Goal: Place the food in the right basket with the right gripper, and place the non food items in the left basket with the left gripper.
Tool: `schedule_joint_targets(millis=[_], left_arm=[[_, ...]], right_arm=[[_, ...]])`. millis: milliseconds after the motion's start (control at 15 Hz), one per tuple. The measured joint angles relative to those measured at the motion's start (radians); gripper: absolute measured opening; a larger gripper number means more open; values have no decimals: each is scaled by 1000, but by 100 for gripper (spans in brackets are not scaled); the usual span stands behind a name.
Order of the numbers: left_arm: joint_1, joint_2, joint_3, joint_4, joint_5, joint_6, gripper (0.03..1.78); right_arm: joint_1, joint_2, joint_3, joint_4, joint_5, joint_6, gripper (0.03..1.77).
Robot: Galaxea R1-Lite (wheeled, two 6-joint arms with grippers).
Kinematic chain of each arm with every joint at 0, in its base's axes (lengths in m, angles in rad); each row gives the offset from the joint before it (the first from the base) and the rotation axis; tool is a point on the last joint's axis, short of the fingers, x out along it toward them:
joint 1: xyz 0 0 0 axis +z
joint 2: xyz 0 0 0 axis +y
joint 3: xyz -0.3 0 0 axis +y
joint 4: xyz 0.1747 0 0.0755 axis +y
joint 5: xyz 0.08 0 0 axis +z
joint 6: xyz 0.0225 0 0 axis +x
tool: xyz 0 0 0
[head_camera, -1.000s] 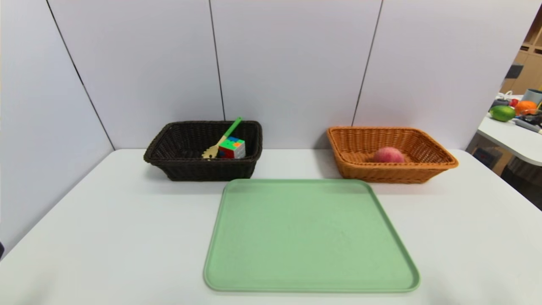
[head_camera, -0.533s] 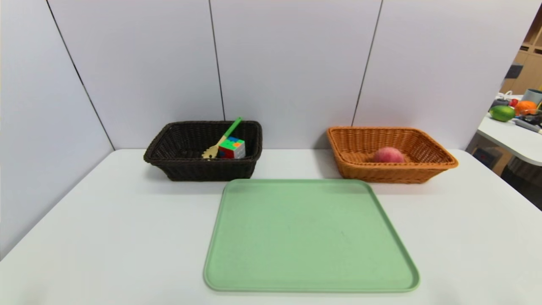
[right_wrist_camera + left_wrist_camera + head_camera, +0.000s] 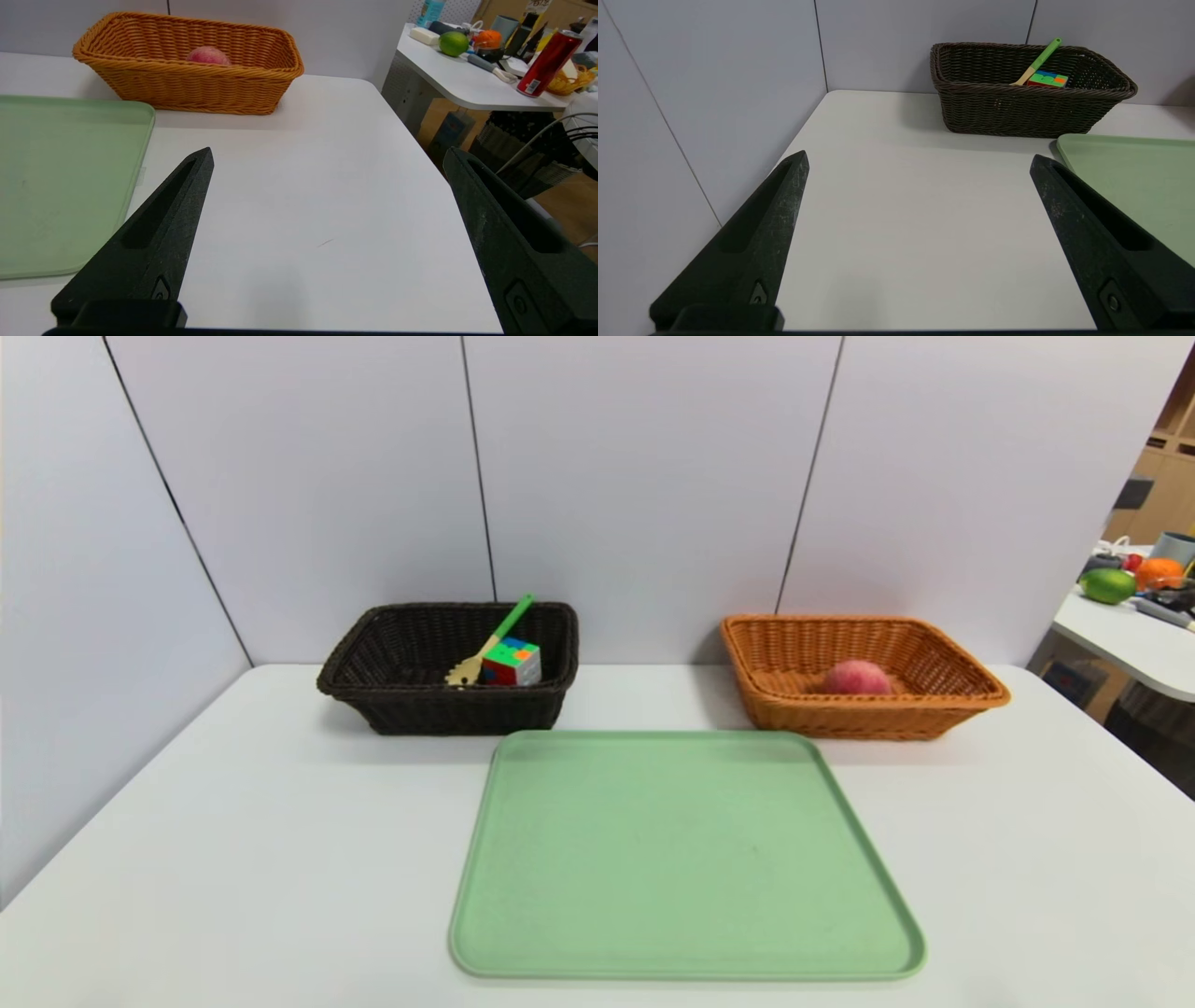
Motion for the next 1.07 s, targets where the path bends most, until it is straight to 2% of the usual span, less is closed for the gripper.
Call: schedule_joint_targets(millis=[667,800,1067], left_arm=[[-2,-81,41,12,10,2,169],[-3,-92,49,13,7,8,169],[-5,-131,87,15,-11,39,169]], right_arm=[[-41,-101,69,-5,7,3,170],[-38,-132,82,0,39,9,170],[-35,-227,86,104,163,9,170]])
